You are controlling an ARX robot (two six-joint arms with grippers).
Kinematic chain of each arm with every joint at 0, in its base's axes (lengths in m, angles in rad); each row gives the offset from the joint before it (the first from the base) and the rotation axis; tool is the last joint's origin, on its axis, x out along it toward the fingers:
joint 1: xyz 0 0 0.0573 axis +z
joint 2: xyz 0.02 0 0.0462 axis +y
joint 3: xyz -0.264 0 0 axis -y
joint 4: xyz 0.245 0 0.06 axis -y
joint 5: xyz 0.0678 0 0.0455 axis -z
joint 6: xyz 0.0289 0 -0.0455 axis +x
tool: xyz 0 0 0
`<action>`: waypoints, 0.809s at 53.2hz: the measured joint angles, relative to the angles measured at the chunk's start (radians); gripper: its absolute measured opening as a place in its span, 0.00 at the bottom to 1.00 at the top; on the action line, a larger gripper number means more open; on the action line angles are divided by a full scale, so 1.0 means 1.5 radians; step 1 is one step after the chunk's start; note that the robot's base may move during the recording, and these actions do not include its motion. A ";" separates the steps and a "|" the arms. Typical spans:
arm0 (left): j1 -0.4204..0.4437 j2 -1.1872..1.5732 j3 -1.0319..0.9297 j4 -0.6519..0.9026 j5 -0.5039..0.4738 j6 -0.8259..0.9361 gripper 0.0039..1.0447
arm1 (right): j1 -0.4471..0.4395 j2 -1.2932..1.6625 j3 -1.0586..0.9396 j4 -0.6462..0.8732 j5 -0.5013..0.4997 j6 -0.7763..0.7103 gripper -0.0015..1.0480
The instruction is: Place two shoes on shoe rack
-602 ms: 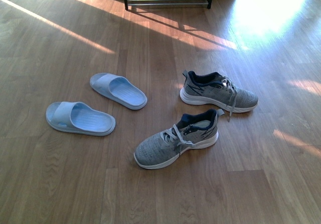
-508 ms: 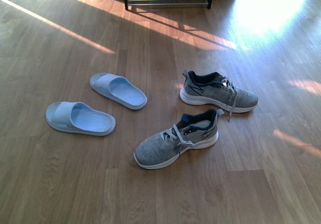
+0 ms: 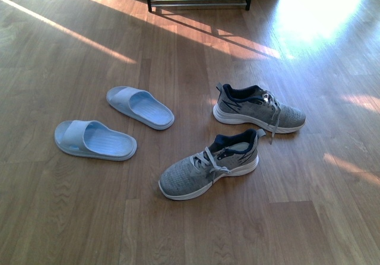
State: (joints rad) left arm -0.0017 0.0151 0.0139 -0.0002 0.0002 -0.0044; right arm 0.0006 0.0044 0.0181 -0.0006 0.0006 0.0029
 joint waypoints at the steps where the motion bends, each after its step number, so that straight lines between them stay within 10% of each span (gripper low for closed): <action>1: 0.000 0.000 0.000 0.000 0.000 0.000 0.91 | 0.000 0.000 0.000 0.000 0.000 0.000 0.91; 43: 0.000 0.000 0.000 0.000 0.000 0.000 0.91 | 0.000 0.000 0.000 0.000 0.000 0.000 0.91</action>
State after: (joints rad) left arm -0.0017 0.0151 0.0139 -0.0002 0.0002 -0.0044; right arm 0.0006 0.0044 0.0181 -0.0006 0.0006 0.0029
